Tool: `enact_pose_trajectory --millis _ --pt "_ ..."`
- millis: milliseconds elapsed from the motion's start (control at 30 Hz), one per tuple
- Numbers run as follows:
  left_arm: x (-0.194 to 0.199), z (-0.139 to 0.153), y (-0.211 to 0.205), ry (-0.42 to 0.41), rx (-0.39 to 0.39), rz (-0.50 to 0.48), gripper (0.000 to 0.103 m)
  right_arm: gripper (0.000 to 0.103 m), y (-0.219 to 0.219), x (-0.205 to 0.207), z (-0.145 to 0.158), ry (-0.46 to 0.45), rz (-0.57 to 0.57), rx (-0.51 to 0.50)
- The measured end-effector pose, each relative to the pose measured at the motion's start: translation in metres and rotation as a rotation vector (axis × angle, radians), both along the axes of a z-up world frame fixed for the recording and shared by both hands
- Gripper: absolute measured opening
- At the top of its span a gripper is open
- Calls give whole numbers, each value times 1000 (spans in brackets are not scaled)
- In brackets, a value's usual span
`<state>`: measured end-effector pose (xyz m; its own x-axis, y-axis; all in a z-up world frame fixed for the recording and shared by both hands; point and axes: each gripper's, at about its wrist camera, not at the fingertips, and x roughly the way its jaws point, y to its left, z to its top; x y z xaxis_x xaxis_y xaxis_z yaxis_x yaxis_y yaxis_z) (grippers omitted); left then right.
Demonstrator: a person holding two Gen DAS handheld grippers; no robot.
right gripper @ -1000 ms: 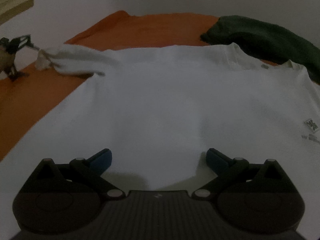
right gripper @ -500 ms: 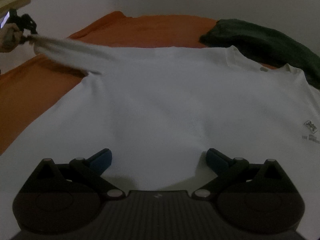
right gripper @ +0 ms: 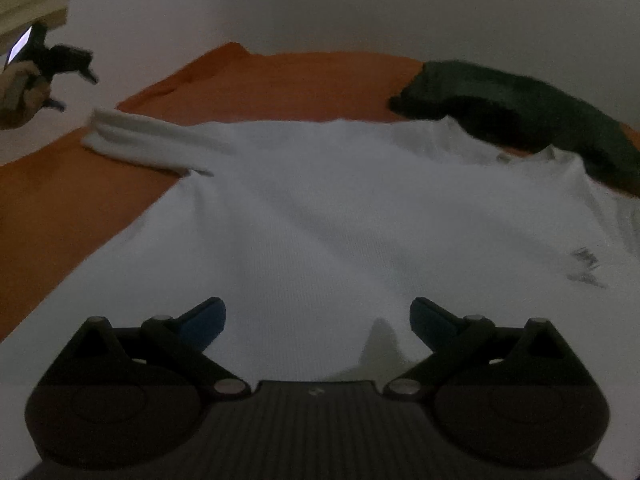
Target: Fold clothes
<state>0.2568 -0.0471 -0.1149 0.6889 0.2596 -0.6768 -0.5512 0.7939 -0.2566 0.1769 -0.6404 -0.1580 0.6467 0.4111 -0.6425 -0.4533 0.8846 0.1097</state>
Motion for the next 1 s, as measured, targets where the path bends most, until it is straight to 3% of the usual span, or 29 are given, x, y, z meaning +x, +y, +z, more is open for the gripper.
enact_pose_trajectory --millis 33,100,167,200,267,333,400,467,533,600,700,767,800,867,933,1000 --pt "-5 7 -31 -9 14 -67 87 94 -5 -3 3 -11 7 -15" --pt "-9 14 -112 2 92 -237 88 75 -22 -2 4 -11 -16 -55" --pt "-10 8 -203 -14 218 -427 88 19 -39 3 2 8 -68 -89" --pt "-11 6 -247 -26 271 -525 88 2 -48 5 1 18 -97 -104" --pt "-13 -5 -328 -46 309 -739 89 5 -72 9 -1 41 -239 -77" --pt "-16 -21 -403 -66 272 -920 95 5 -86 9 -7 44 -317 -48" --pt "-19 -43 -465 -75 264 -1024 100 5 -100 9 -14 45 -394 -20" --pt "4 -82 -495 -39 324 -1066 100 5 -113 4 -22 14 -426 -44" --pt "27 -127 -506 29 431 -1035 102 4 -125 0 -31 -18 -458 -68" --pt "31 -135 -498 2 395 -1000 103 4 -139 -5 -39 -47 -492 -91" --pt "38 -147 -485 -39 340 -945 103 3 -193 -8 -41 -13 -615 -49" --pt "42 -155 -477 -66 304 -909 103 3 -219 -9 -35 -9 -649 -111" --pt "44 -159 -473 -80 286 -891 103 6 -231 -11 -29 -7 -661 -135" --pt "53 -166 -470 -96 277 -869 103 36 -273 -17 -10 -8 -674 -65" --pt "69 -169 -483 -98 276 -863 103 46 -315 -26 8 -20 -764 -59" --pt "81 -173 -496 -98 268 -864 103 46 -357 -36 24 -12 -855 -105"
